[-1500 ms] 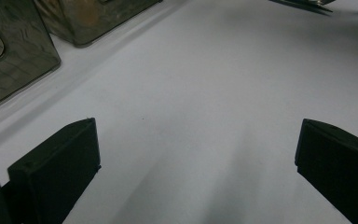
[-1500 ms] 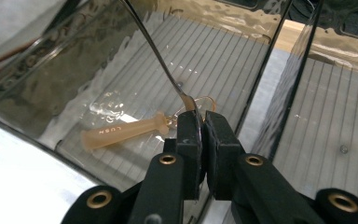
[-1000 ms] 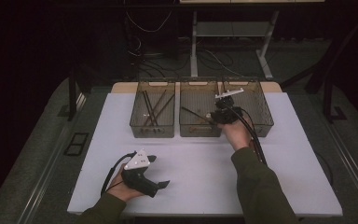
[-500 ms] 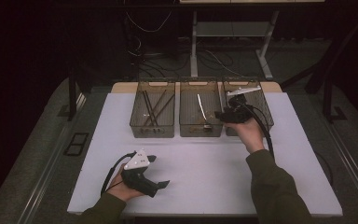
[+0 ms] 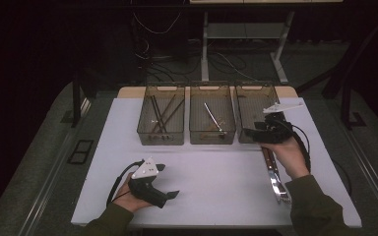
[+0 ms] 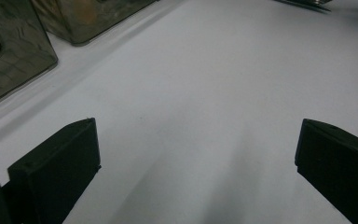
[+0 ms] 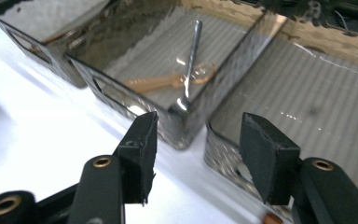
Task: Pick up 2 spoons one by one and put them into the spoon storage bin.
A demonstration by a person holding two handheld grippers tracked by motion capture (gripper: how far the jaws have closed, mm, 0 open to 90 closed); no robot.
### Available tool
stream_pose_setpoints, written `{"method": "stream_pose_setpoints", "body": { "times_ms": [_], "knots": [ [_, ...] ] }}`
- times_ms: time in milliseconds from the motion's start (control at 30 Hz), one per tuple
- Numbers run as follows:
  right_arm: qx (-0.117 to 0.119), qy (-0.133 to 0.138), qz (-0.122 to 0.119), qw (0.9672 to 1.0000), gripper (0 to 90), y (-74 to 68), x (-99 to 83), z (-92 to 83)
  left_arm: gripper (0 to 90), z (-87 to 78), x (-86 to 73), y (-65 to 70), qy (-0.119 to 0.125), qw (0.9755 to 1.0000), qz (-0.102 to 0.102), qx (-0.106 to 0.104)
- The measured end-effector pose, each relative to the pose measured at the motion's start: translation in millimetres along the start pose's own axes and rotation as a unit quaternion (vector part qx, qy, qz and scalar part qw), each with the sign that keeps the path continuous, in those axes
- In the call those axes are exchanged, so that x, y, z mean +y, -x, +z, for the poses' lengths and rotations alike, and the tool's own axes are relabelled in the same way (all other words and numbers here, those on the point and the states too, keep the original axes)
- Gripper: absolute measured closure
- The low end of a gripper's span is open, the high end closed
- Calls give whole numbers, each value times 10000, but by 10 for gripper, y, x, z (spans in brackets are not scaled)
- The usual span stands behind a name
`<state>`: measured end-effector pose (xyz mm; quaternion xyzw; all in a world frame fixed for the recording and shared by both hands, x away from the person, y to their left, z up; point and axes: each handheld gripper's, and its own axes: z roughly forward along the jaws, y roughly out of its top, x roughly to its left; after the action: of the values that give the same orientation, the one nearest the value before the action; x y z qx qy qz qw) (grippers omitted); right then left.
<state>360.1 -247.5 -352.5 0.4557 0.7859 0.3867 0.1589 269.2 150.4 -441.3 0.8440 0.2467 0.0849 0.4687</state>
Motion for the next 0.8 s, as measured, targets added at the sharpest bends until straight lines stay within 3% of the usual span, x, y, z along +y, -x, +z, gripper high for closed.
{"method": "stream_pose_setpoints", "body": {
  "times_ms": [333, 533, 800],
  "knots": [
    [-280, -416, 10, 9987, 701, 213, -382, -74, 0, -2, 1, -1, 7, 10000, -5, 4],
    [-401, -528, 208, 9976, 839, 377, -552, -58, 0, -8, 1, -4, 22, 10000, 7, 26],
    [-547, -672, 251, 9959, 899, 566, -717, -17, 0, -19, 5, -4, 1, 10000, 55, 26]
  ]
}}
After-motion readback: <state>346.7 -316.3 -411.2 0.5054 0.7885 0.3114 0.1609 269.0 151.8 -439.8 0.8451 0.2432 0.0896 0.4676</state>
